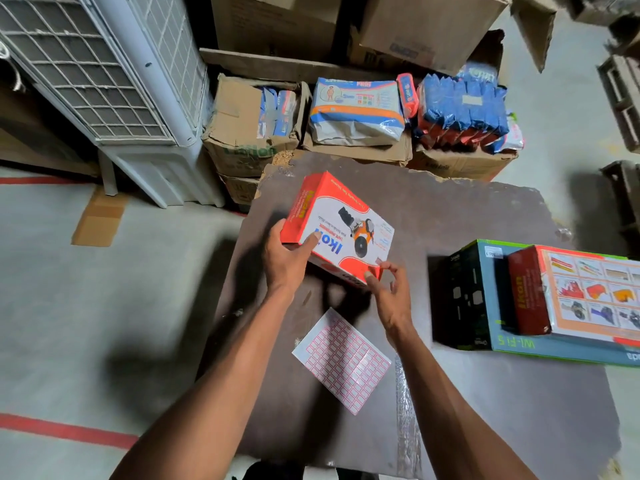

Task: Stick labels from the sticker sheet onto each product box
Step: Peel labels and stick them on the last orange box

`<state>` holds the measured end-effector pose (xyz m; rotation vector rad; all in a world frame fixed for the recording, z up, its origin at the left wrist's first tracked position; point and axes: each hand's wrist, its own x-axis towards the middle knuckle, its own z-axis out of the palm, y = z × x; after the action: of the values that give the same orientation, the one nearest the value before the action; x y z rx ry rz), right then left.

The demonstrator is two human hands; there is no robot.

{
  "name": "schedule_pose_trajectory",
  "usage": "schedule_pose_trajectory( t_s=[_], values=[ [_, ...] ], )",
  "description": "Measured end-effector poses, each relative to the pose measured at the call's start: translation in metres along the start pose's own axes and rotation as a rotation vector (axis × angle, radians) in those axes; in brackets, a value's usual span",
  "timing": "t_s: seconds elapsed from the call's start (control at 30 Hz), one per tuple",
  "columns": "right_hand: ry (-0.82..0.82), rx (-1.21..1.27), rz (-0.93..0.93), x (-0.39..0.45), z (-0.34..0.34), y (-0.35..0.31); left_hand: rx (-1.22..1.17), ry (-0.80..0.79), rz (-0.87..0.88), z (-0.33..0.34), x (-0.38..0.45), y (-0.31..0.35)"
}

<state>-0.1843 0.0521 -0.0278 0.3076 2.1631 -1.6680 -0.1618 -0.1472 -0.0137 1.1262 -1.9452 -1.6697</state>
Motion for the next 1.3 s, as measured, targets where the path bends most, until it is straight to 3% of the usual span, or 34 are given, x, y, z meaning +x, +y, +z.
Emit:
schedule_pose_trajectory(
  t_s=[0.17,0.33,0.5,0.6,0.7,0.87,1.13,1.3],
  values=[
    [0.082,0.190,-0.040,-0.038,0.002,-0.012,0.063,0.005,0.167,-0.018,-0.027,0.013],
    [0.047,0.295,-0.195,-0.078,0.006,-0.049,0.236,-0.058,0.390,-0.038,-0.057,0.019],
    [-0.086,0.020,-0.530,-0.101,0.015,-0.067,0.265,-0.122,0.544,-0.047,-0.081,0.012],
    [-0.179,-0.145,-0.588,-0.102,0.022,-0.067,0.290,-0.170,0.550,-0.051,-0.088,0.007],
    [-0.169,-0.270,-0.622,-0.103,0.023,-0.063,0.318,-0.224,0.536,-0.058,-0.092,0.004],
    [-0.101,-0.266,-0.564,-0.108,0.024,-0.058,0.287,-0.210,0.562,-0.062,-0.096,0.011],
    [0.011,-0.005,-0.391,-0.123,0.018,-0.055,0.142,-0.133,0.293,-0.044,-0.107,0.020],
    [0.123,0.204,-0.231,-0.125,0.014,-0.055,0.086,-0.171,0.252,-0.035,-0.116,0.022]
  ],
)
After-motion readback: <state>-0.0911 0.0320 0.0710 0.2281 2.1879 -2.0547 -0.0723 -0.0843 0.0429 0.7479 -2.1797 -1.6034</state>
